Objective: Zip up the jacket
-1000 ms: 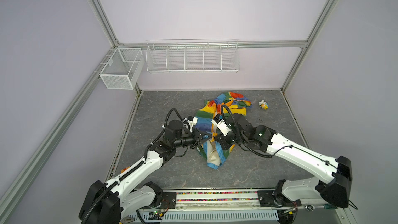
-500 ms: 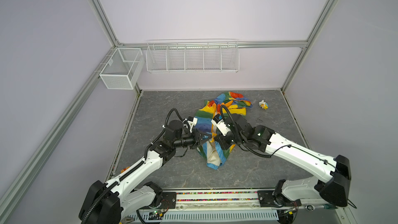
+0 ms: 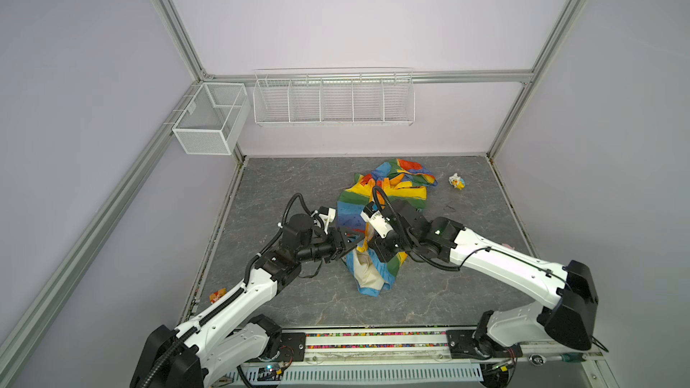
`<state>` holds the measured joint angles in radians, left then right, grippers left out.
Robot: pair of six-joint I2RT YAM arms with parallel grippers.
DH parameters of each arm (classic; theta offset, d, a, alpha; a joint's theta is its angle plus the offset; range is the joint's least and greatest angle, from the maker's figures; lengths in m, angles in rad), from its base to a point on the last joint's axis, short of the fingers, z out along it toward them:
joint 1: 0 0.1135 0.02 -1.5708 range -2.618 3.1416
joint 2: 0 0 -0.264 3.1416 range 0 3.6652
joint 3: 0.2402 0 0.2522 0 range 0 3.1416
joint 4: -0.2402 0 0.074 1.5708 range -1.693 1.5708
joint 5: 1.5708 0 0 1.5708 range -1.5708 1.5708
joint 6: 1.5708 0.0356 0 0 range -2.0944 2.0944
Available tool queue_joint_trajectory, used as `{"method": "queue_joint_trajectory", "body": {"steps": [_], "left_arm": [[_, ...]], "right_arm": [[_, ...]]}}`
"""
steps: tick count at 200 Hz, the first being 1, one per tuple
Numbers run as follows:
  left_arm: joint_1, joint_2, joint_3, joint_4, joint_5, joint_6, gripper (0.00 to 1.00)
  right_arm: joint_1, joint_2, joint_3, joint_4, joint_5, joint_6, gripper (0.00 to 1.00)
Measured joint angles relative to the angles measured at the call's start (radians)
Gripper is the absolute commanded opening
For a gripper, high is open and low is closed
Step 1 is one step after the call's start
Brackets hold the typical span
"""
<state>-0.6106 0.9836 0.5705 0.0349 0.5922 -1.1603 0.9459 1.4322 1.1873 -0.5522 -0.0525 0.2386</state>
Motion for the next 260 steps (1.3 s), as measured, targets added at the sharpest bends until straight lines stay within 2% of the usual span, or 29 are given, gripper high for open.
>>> {"method": "queue_joint_trajectory", "body": {"steps": [45,76,101,186,206,243,260], "left_arm": [[0.0,-0.129,-0.119,-0.005,-0.1,-0.089,0.64],[0.0,-0.164,-0.171,0.013,-0.135,-0.145,0.66],[0.0,-0.163,-0.207,0.053,-0.15,-0.192,0.64],[-0.008,-0.108,-0.215,0.23,-0.142,-0.268,0.44],[-0.017,-0.097,-0.215,0.253,-0.139,-0.273,0.36],[-0.025,-0.083,-0.216,0.279,-0.135,-0.282,0.14],[-0.025,-0.085,-0.217,0.28,-0.136,-0.282,0.11]], "right_arm": [[0.005,0.044,0.0,0.039,-0.045,0.02,0.07],[0.005,0.047,0.0,0.07,-0.074,0.037,0.07],[0.005,0.05,0.0,0.094,-0.094,0.051,0.07],[0.005,0.053,0.0,0.124,-0.114,0.076,0.07],[0.005,0.053,0.0,0.125,-0.114,0.079,0.07],[0.005,0.054,0.0,0.125,-0.113,0.084,0.07],[0.005,0.054,0.0,0.126,-0.108,0.087,0.07]]}}
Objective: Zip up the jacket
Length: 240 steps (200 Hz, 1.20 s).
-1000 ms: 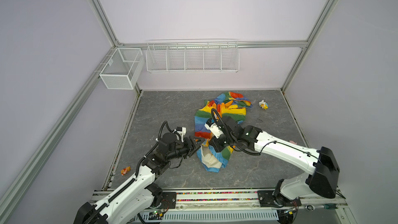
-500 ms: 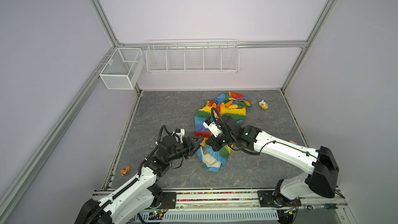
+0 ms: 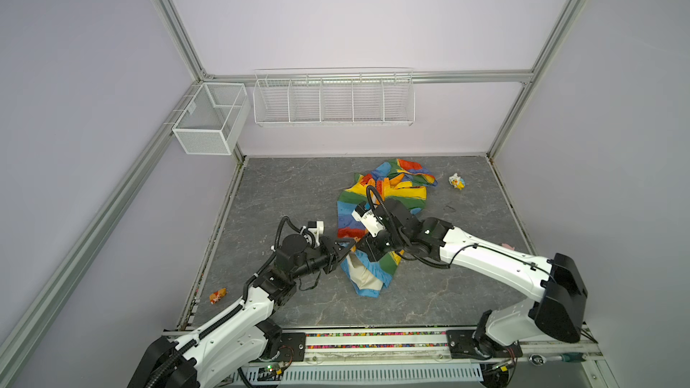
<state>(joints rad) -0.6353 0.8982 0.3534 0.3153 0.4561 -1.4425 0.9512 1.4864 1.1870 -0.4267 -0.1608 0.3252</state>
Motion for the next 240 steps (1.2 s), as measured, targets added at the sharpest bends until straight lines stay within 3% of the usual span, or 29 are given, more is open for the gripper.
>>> {"method": "queue_joint_trajectory", "body": {"steps": [34,143,151,163,182,206,240], "left_arm": [[0.0,-0.027,-0.01,-0.02,-0.015,0.008,0.0],[-0.003,-0.053,-0.031,-0.048,-0.014,0.014,0.0],[-0.003,-0.053,-0.032,-0.051,-0.014,0.016,0.0],[-0.003,-0.055,-0.032,-0.059,-0.014,0.024,0.0],[-0.003,-0.057,-0.032,-0.091,-0.017,0.061,0.0],[-0.003,-0.067,-0.032,-0.198,-0.047,0.135,0.0],[-0.001,-0.121,-0.031,-0.378,-0.133,0.246,0.0]], "right_arm": [[0.0,0.0,0.0,-0.002,0.011,0.0,0.07],[0.003,0.02,0.0,-0.011,0.066,0.023,0.07],[0.002,0.021,0.0,-0.012,0.061,0.026,0.17],[-0.005,0.021,0.0,-0.014,0.063,0.024,0.43],[-0.034,0.02,0.002,-0.019,0.079,0.021,0.64],[-0.112,0.012,0.006,-0.033,0.122,0.042,0.75],[-0.293,0.023,0.085,-0.097,0.262,0.065,0.82]]}}
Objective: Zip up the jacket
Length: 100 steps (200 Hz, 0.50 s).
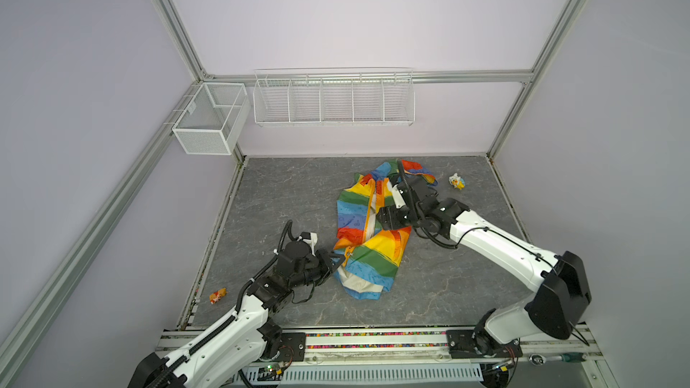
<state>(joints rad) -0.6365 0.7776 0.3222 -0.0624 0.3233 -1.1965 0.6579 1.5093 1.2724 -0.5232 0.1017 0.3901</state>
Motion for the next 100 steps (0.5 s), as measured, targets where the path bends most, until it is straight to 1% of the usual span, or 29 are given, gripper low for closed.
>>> {"method": "queue_joint_trajectory", "body": {"steps": [23,39,56,73,100], "left_arm": [[0.013,-0.052,0.001,-0.096,-0.056,0.065,0.0],[0.03,-0.068,0.001,-0.128,-0.077,0.094,0.0],[0.042,-0.064,0.001,-0.144,-0.084,0.118,0.0],[0.05,-0.051,0.001,-0.154,-0.084,0.137,0.0],[0.082,-0.046,0.001,-0.171,-0.076,0.161,0.0]], "right_arm": [[-0.109,0.076,0.089,-0.003,0.059,0.007,0.82],[-0.154,0.188,0.175,-0.006,0.075,0.006,0.82],[-0.167,0.319,0.271,-0.012,0.077,0.006,0.81],[-0.165,0.447,0.363,-0.014,0.054,0.006,0.82],[-0.163,0.607,0.496,-0.02,0.027,0.008,0.84]]}}
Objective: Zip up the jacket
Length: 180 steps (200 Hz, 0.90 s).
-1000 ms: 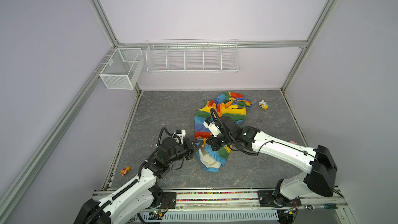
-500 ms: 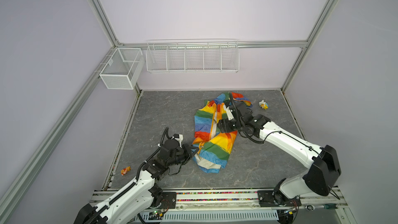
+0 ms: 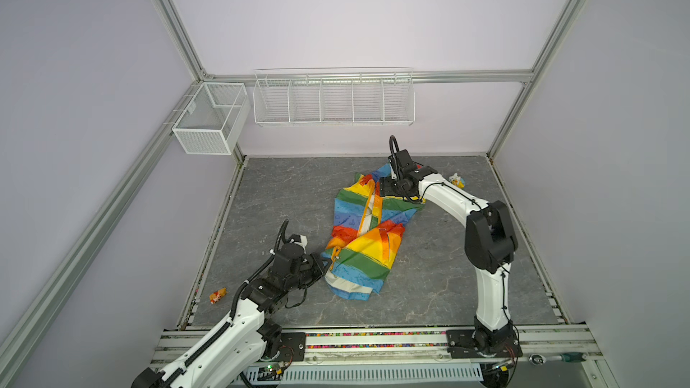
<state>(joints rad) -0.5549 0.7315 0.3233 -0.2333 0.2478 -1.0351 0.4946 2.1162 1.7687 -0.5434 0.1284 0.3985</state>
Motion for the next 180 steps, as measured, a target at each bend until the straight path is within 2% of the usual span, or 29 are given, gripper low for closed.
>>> {"method": "queue_joint_trajectory", "body": {"steps": [23,31,47,75,102,125,149,180], "left_arm": [[0.031,0.0,0.0,-0.006,0.018,0.008,0.0],[0.039,0.0,0.0,-0.005,0.023,0.009,0.0],[0.046,0.0,0.0,-0.004,0.035,0.011,0.0],[0.051,0.014,0.0,0.006,0.052,0.011,0.0],[0.056,0.047,-0.002,0.027,0.065,0.011,0.0],[0.063,0.055,-0.002,0.027,0.068,0.012,0.0],[0.076,0.05,-0.003,0.026,0.075,0.012,0.0],[0.098,0.038,-0.008,0.022,0.085,0.013,0.0]], "right_arm": [[0.0,0.107,0.127,-0.011,-0.01,0.003,0.86],[0.0,0.145,0.18,-0.017,-0.014,0.003,0.9],[0.0,0.22,0.288,-0.032,-0.017,0.005,0.92],[0.0,0.336,0.446,-0.066,-0.026,0.002,0.92],[0.0,0.407,0.521,-0.099,-0.04,0.003,0.89],[-0.002,0.441,0.541,-0.113,-0.053,0.013,0.78],[-0.002,0.46,0.548,-0.114,-0.077,0.035,0.6],[-0.004,0.471,0.556,-0.114,-0.104,0.045,0.3]]}}
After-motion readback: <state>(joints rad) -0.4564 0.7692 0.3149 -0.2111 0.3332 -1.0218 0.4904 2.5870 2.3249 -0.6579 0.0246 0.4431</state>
